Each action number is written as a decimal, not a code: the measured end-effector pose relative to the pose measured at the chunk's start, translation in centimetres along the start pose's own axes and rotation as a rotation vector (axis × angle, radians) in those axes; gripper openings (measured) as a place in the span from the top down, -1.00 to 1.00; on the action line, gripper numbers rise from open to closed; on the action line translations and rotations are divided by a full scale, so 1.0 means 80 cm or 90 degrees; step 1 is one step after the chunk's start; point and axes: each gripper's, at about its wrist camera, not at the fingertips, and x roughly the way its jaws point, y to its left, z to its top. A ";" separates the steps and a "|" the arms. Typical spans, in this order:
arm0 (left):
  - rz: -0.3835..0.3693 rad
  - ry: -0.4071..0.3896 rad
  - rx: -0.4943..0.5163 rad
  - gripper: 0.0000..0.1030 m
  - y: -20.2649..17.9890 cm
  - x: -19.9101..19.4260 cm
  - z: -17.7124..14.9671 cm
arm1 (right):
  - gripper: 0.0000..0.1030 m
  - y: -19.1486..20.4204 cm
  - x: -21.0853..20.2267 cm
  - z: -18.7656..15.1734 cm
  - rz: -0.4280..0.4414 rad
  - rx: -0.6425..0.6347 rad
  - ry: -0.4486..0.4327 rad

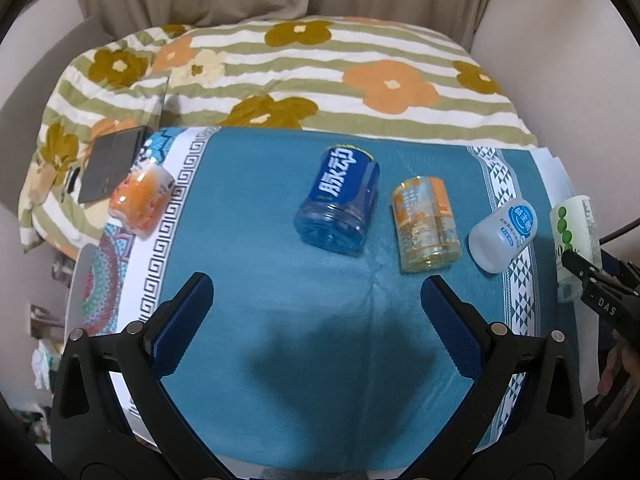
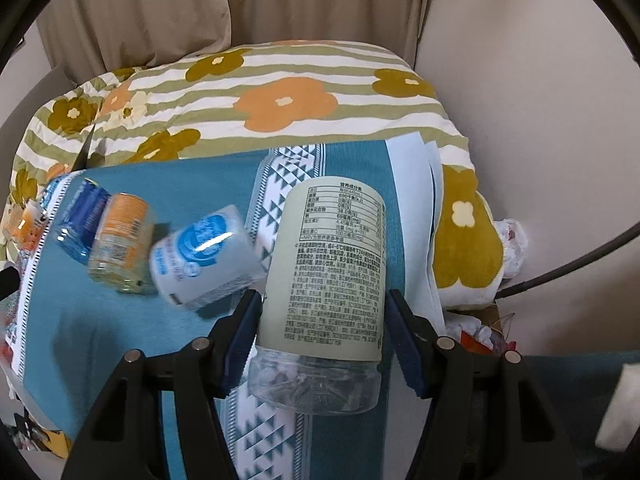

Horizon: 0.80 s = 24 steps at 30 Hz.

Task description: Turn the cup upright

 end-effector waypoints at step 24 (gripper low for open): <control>-0.059 0.024 0.080 -1.00 0.139 -0.005 -0.092 | -0.13 0.212 -0.018 -0.097 0.102 0.031 0.032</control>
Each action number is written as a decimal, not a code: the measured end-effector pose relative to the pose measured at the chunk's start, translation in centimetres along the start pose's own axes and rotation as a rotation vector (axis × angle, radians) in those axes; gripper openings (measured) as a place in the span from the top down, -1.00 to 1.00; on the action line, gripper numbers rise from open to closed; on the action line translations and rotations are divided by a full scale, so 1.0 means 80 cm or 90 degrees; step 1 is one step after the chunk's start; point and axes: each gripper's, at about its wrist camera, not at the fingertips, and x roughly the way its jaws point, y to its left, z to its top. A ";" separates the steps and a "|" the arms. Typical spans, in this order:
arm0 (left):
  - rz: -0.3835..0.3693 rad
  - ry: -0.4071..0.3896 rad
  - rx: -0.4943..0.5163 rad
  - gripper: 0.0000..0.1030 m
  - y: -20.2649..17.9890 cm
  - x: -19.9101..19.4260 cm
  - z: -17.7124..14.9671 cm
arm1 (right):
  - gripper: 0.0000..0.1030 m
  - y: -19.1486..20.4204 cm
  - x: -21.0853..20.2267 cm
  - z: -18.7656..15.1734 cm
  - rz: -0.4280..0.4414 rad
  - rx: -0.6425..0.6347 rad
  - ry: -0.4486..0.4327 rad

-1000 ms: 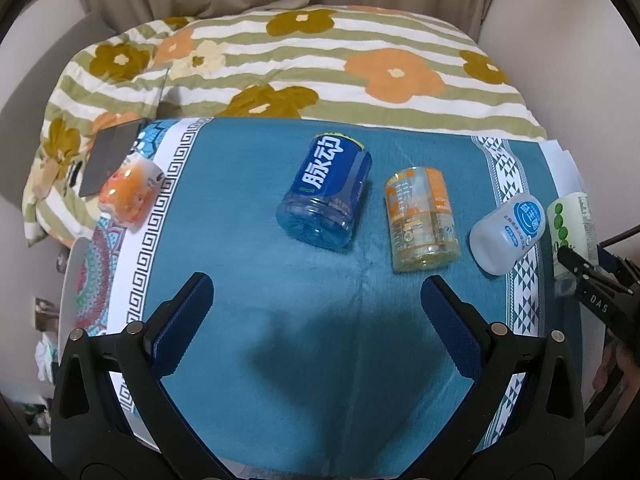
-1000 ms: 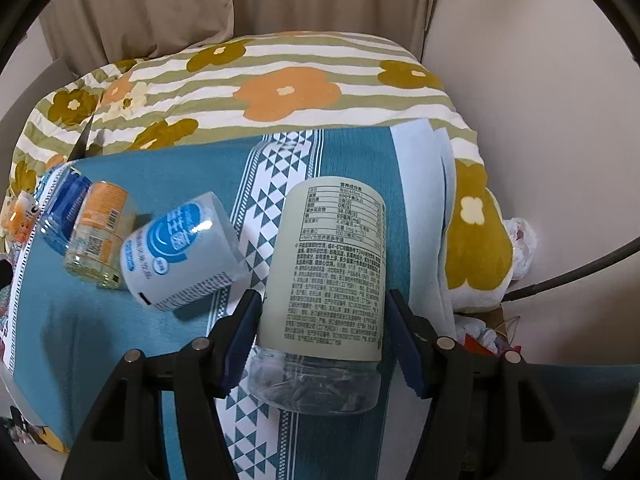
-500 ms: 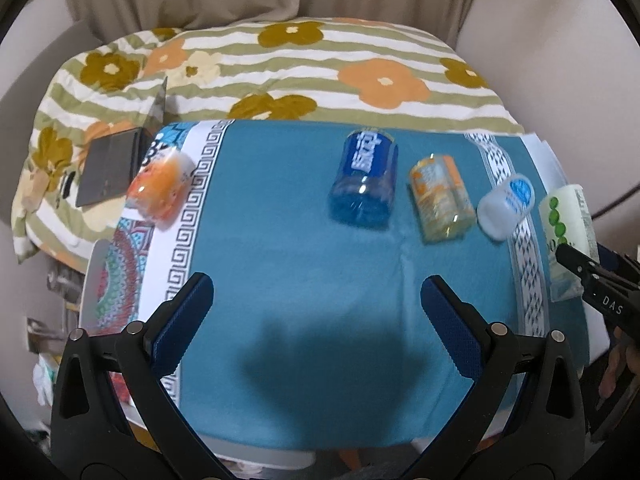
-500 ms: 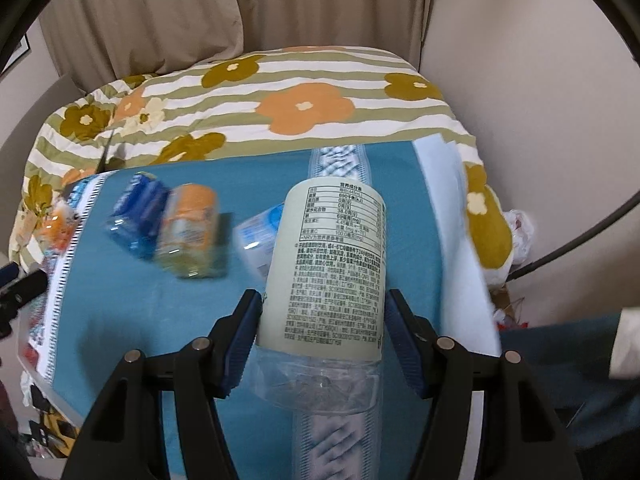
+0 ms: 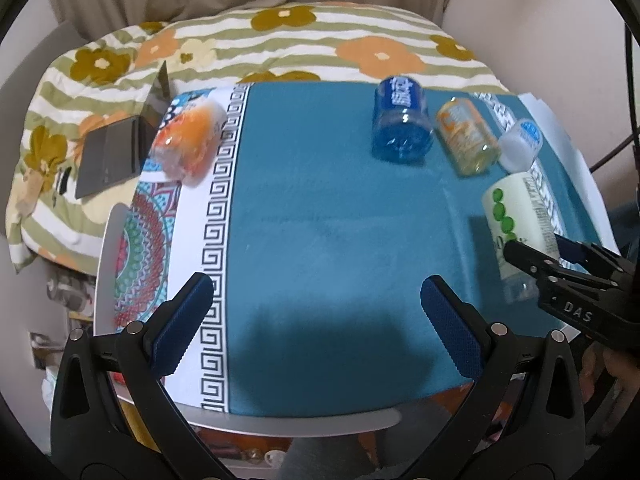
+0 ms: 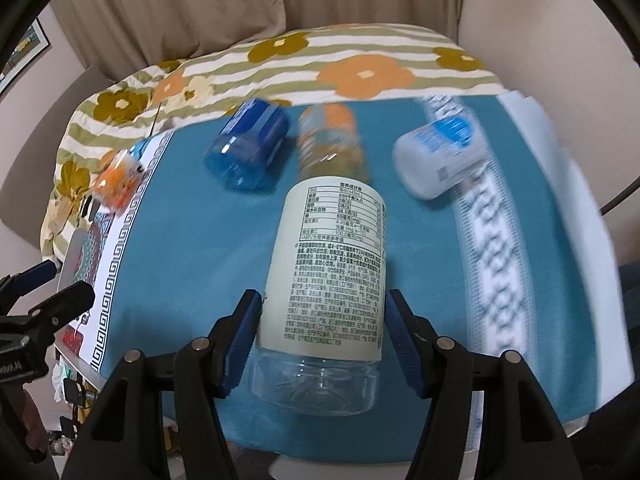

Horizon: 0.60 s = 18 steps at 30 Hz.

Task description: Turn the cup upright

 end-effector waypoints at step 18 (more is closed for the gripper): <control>-0.008 0.011 0.012 -1.00 0.027 0.017 -0.016 | -0.17 0.029 0.033 -0.011 -0.031 -0.006 -0.013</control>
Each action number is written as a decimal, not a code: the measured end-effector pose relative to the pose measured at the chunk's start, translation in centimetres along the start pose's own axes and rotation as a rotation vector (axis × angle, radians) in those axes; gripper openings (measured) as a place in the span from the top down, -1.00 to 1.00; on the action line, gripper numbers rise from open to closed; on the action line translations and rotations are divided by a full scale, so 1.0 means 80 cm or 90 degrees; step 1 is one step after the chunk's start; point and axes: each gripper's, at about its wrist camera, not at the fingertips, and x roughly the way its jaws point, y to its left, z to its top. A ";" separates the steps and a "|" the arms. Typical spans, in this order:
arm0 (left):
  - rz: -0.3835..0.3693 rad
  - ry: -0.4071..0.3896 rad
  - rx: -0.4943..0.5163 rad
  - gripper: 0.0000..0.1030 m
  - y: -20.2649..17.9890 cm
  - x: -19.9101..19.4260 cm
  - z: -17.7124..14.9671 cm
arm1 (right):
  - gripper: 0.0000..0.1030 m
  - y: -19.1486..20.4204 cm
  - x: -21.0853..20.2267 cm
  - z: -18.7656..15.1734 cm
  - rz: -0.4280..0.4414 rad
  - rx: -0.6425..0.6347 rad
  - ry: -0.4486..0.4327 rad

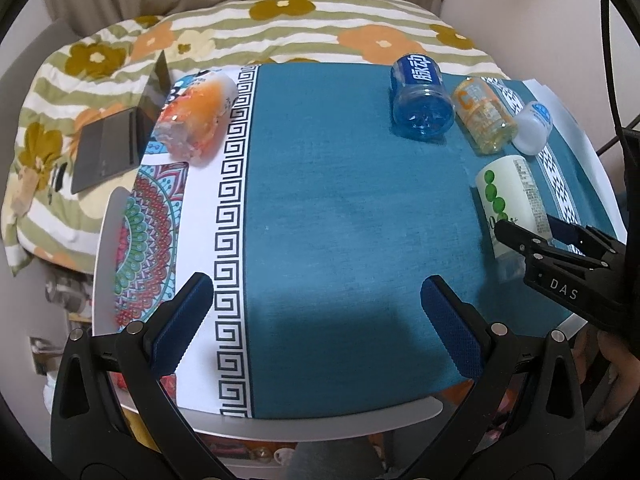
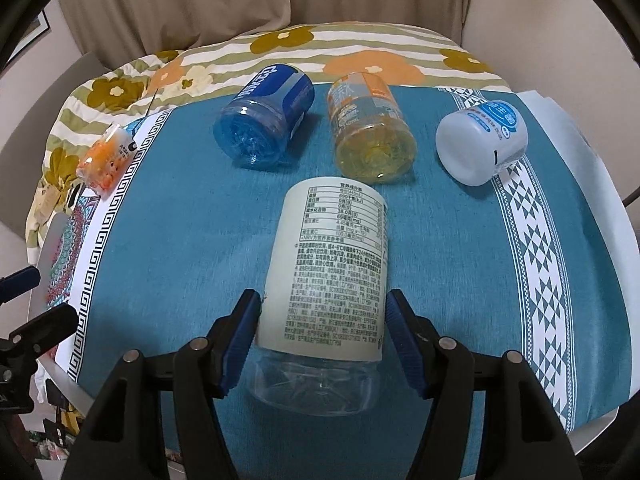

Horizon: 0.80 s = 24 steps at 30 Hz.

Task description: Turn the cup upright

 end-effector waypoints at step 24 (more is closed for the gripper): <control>-0.056 -0.033 0.027 -1.00 -0.053 -0.067 0.041 | -0.89 -0.048 -0.125 0.011 0.008 0.034 -0.104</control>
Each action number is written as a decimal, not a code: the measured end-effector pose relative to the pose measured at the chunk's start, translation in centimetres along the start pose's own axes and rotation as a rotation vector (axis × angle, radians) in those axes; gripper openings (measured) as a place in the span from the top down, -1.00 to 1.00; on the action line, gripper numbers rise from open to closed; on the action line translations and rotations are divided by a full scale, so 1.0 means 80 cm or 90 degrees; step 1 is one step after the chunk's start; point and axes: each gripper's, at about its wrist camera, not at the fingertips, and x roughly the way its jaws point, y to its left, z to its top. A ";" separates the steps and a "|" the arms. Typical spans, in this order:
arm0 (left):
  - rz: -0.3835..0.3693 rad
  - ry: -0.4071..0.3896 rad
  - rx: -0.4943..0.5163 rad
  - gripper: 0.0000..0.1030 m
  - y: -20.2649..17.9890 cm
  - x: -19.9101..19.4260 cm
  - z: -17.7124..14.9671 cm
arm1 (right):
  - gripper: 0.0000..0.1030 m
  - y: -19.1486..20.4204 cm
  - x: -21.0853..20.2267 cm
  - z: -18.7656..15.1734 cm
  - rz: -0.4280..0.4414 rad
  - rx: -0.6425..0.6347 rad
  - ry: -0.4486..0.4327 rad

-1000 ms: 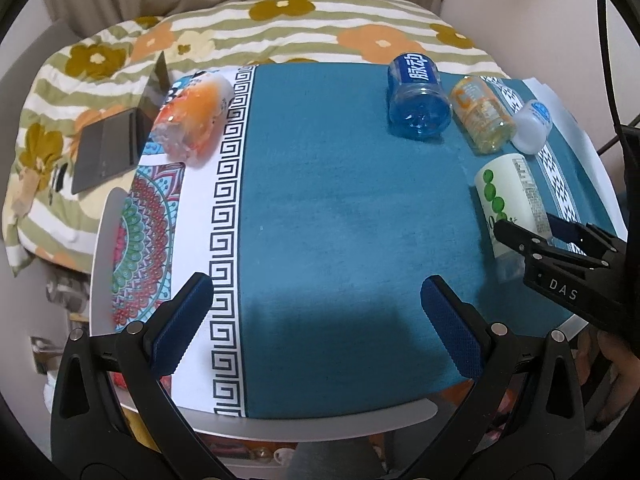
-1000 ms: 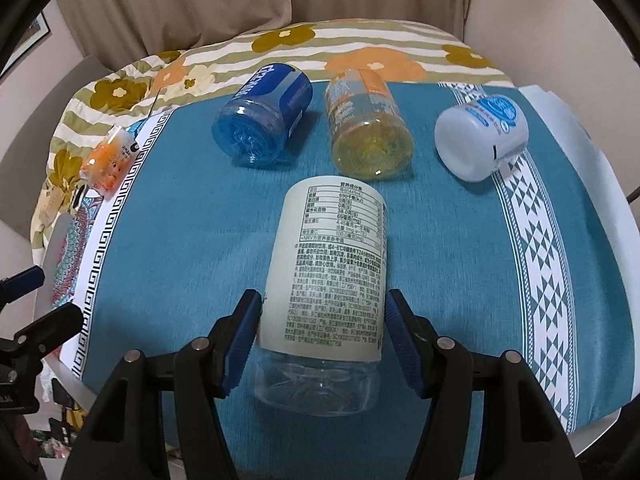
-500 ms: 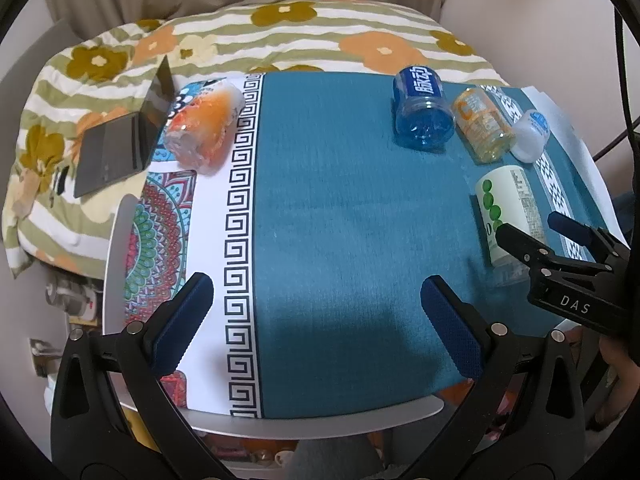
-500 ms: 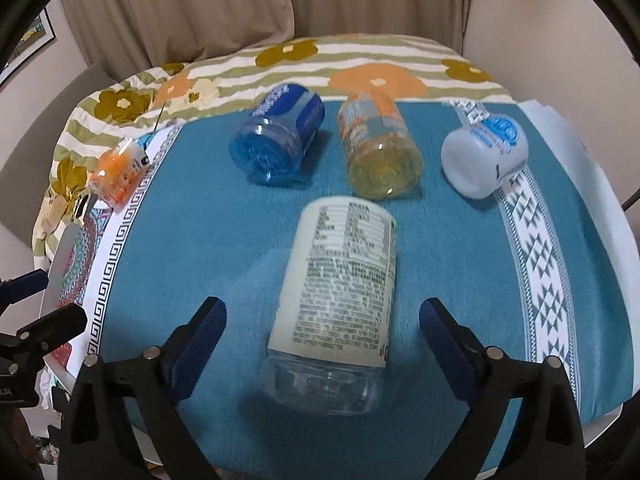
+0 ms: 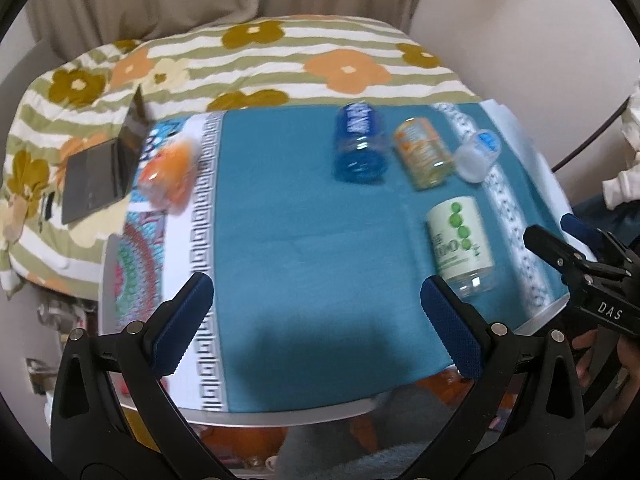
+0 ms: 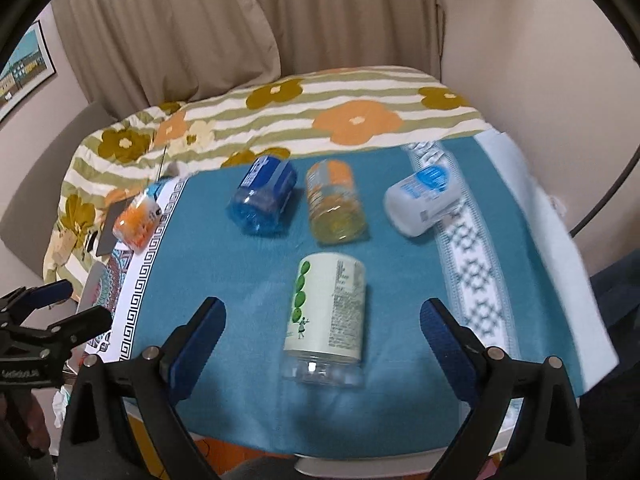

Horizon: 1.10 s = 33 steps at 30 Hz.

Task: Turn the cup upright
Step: 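Lower the left gripper over the clear cup and close on its body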

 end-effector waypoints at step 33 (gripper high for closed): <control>-0.019 0.333 -0.046 -0.72 -0.219 0.210 0.089 | -0.89 -0.241 0.035 0.011 0.018 -0.021 0.071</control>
